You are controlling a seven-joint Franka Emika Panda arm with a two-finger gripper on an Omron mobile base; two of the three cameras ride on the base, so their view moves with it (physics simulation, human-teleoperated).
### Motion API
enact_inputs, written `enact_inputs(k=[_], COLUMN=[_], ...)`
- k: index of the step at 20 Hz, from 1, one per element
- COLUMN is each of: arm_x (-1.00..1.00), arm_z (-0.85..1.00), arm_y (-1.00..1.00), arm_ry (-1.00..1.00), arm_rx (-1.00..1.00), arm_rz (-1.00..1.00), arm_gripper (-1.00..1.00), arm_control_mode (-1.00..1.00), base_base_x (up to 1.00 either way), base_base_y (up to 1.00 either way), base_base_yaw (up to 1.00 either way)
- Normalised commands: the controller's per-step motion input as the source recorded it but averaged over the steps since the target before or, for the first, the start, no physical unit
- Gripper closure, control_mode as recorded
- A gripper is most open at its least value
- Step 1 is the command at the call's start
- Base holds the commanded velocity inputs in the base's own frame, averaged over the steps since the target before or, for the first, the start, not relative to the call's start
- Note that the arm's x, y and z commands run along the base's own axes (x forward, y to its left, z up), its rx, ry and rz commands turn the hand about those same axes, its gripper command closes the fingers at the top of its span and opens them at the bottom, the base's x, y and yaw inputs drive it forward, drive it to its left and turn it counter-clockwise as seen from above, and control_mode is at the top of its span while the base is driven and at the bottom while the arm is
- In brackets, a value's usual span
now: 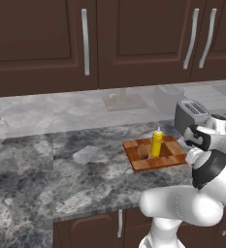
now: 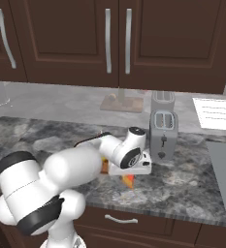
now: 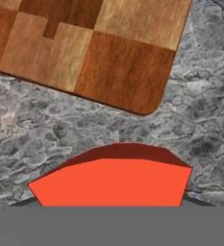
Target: Retrieve the reheated potato from the microwave, then place the potato, cheese, and condiment on the cutting board.
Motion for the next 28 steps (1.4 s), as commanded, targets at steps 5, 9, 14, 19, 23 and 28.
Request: enact_inputs(k=[5,9,14,19,23,28], arm_x=[0.43,0.34,0.11,0.18,0.24,0.23], arm_z=[0.01,0.00,0.00,0.00,0.00,0.00], arm_y=[0.10,-0.01,-0.06,0.00,0.03,0.12], arm_ry=[0.00,0.00,-0.11,-0.09,-0.11,-0.07], arm_rx=[0.00,0.00,0.00,0.01,0.01,0.00], arm_rz=[0.00,0.04,0.15,0.13,0.10,0.04], arm_gripper=[1.00,1.00,1.00,1.00,1.00,1.00], arm_control_mode=[-1.00,-1.00,-1.00,-1.00,-1.00,-1.00], base_base_x=[0.00,0.00,0.00,0.00,0.00,0.00], base_base_y=[0.00,0.00,0.00,0.00,0.00,0.00], base_base_yaw=[0.00,0.00,0.00,0.00,0.00,0.00])
